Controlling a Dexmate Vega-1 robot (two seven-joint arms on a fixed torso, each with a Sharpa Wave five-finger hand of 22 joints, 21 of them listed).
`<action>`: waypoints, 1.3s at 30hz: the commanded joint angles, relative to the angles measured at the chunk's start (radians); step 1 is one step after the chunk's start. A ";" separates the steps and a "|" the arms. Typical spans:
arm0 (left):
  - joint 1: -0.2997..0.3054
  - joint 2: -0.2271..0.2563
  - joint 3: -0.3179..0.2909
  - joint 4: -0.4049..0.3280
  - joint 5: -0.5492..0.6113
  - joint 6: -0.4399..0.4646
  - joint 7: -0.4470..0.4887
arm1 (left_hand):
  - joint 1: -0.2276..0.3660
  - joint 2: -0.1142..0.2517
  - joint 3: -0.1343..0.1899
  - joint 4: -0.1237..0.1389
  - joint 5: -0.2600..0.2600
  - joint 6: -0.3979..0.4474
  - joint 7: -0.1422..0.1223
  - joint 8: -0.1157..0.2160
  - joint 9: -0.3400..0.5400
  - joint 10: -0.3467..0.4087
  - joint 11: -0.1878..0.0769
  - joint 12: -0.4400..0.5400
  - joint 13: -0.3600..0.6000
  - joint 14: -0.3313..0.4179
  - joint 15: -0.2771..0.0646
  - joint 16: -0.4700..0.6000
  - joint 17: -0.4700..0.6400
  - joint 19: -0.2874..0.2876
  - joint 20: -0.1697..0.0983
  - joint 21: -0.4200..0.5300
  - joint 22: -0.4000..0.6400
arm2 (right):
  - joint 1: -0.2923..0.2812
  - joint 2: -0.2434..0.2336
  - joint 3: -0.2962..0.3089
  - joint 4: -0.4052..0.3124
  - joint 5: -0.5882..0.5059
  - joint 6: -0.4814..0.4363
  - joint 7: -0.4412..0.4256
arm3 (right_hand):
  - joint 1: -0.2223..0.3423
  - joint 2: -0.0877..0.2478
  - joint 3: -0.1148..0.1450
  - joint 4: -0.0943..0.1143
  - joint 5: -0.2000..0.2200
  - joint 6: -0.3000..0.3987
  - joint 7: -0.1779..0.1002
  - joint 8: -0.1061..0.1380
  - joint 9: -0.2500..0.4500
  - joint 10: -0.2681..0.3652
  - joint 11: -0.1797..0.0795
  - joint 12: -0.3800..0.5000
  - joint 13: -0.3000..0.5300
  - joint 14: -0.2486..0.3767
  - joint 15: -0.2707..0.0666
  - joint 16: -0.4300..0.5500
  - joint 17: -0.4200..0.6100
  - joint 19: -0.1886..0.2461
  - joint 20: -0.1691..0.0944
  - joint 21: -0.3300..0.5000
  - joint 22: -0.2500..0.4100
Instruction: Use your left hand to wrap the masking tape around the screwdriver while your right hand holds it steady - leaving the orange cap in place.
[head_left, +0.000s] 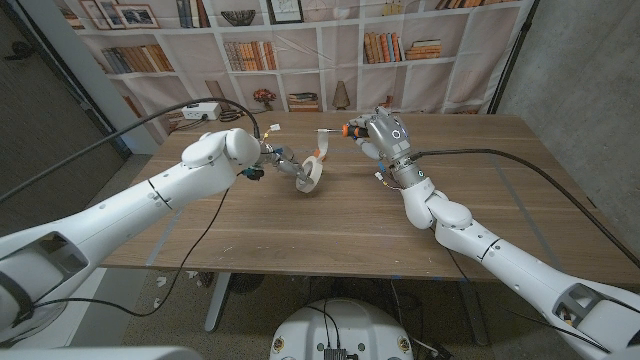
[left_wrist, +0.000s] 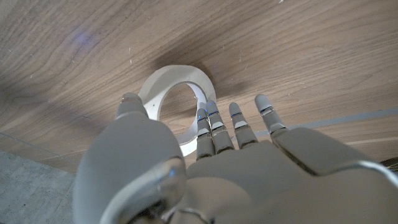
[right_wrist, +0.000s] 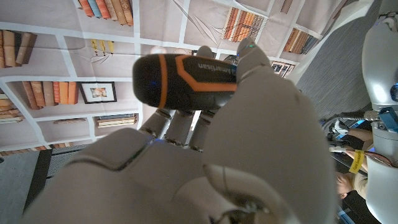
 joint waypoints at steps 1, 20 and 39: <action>-0.022 -0.076 0.057 0.059 0.077 -0.045 -0.030 | -0.002 0.020 -0.003 0.003 0.004 0.004 -0.007 0.008 0.002 0.006 -0.009 0.008 -0.005 -0.006 -0.002 0.005 -0.004 -0.109 0.006 -0.011 0.000 | -0.016 -0.005 0.010 -0.013 0.003 -0.008 -0.010 | 0.151 0.154 -0.001 0.003 0.004 0.070 -0.067 0.004 0.002 0.009 -0.002 -0.003 0.003 0.105 -0.167 -0.001 0.003 -0.004 -0.153 0.009 0.002; 0.122 -0.136 0.034 0.049 0.288 -0.047 0.255 | 0.289 0.256 0.316 -0.157 -0.064 0.564 -0.038 0.163 0.005 0.568 -0.098 0.168 -0.109 0.464 -0.222 0.148 -0.152 0.159 -0.071 0.021 -0.010 | -0.024 -0.009 0.017 -0.021 0.010 -0.008 0.002 | 0.154 0.156 -0.005 0.004 0.005 0.070 -0.068 0.003 0.003 0.010 -0.004 -0.009 0.004 0.108 -0.167 -0.005 0.004 -0.006 -0.153 0.013 0.002; 0.305 -0.236 -0.120 0.033 0.438 0.119 0.712 | 0.349 0.204 0.384 -0.153 -0.019 0.655 -0.016 0.226 0.053 0.722 -0.126 0.267 -0.004 0.723 -0.270 0.280 -0.059 0.341 -0.131 0.115 0.003 | -0.029 -0.001 0.022 -0.022 0.020 -0.009 -0.016 | 0.156 0.157 -0.009 0.004 0.004 0.069 -0.069 0.001 0.001 0.012 -0.004 -0.013 0.005 0.110 -0.167 -0.009 0.005 -0.009 -0.153 0.016 0.002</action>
